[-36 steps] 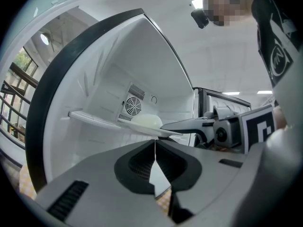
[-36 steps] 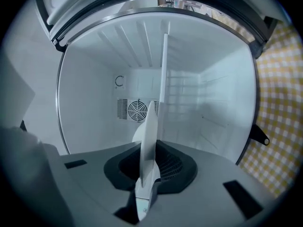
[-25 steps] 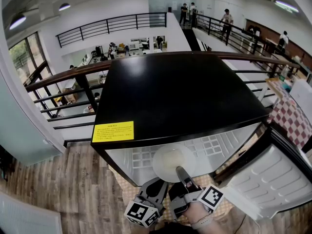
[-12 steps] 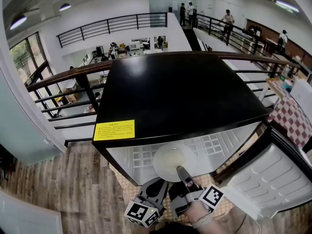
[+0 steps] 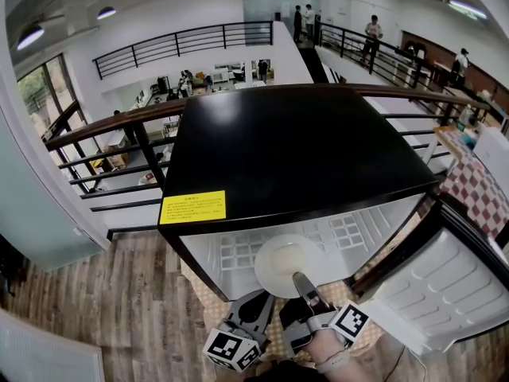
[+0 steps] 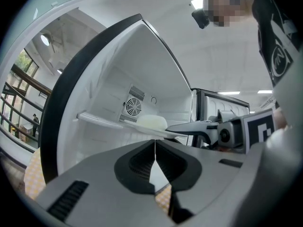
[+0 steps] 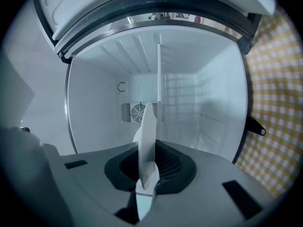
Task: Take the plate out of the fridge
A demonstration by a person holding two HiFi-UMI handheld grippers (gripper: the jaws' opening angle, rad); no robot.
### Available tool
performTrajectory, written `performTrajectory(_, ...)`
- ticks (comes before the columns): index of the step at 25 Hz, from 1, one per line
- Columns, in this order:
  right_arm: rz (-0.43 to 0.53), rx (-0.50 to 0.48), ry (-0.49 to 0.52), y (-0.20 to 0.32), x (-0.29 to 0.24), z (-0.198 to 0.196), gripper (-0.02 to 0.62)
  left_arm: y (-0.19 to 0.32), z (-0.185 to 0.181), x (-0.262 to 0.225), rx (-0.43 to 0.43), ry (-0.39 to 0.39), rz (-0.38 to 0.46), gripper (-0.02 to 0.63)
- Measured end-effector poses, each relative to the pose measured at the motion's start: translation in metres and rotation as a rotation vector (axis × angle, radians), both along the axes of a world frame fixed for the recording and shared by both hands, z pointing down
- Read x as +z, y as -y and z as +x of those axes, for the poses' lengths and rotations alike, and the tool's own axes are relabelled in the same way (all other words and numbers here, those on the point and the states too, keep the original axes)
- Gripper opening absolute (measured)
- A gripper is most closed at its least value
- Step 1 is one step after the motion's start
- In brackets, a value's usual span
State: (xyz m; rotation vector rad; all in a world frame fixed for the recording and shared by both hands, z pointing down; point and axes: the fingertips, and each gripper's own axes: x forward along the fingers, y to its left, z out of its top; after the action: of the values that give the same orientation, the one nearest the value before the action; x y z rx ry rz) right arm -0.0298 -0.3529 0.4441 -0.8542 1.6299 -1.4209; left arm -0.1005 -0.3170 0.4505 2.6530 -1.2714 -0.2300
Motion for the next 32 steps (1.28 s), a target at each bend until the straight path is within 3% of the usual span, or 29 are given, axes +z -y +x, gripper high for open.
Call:
performTrajectory(19, 0.020, 0.031, -0.020, -0.056, 0.006, 0.008, 0.052, -0.045, -0.004, 0.017, 0.050, -0.002, -0.008, 0.012)
performTrajectory(32, 0.009, 0.007, -0.015, -0.076, 0.022, 0.003, 0.052, -0.062, -0.021, 0.028, -0.007, -0.001, -0.034, 0.012)
